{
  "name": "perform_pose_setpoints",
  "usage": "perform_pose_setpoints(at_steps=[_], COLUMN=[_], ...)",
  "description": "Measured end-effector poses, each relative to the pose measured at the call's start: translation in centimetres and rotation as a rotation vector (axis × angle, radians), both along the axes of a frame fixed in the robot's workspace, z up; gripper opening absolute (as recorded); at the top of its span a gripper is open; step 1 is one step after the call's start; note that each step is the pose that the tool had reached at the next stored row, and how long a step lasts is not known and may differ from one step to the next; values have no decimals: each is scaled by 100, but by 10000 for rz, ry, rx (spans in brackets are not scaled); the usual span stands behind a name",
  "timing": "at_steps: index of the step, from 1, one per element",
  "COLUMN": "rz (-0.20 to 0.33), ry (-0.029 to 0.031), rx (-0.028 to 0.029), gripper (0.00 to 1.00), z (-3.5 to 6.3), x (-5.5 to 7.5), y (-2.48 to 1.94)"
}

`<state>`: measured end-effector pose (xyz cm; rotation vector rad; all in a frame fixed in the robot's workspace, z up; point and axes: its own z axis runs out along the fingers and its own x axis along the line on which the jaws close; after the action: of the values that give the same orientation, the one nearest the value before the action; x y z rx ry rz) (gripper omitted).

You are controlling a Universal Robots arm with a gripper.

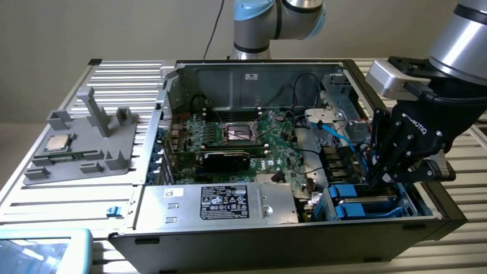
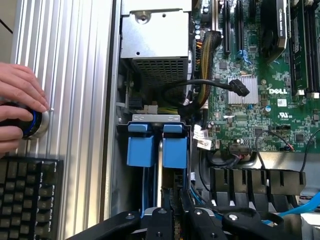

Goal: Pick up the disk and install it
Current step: 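Insert the first disk wire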

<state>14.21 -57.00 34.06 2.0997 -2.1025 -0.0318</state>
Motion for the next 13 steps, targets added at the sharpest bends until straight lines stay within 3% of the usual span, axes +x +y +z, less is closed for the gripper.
perform_pose_setpoints(at_steps=[4,13], rz=[-6,-64], ry=[108,124], rx=[1,2], gripper=[17,17], z=[-1,-13], x=[2,23], y=[0,8])
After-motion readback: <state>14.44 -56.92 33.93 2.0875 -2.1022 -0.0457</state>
